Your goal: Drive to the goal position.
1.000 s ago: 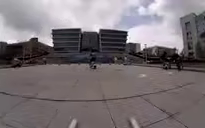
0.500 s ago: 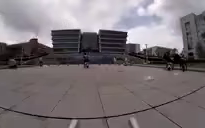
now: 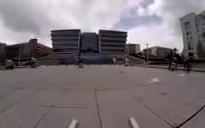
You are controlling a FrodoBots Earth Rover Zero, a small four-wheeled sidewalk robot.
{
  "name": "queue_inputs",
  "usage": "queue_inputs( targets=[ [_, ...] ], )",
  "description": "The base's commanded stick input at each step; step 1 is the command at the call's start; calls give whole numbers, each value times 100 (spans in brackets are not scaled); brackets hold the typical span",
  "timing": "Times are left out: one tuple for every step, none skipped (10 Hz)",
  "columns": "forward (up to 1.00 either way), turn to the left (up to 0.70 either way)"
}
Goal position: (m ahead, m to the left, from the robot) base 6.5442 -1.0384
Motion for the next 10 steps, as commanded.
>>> queue_inputs(
  targets=[
    [100,0],
    [100,0],
    [100,0],
    [100,0],
    [100,3],
    [100,17],
    [100,32],
    [100,40],
    [100,19],
    [100,4]
  ],
)
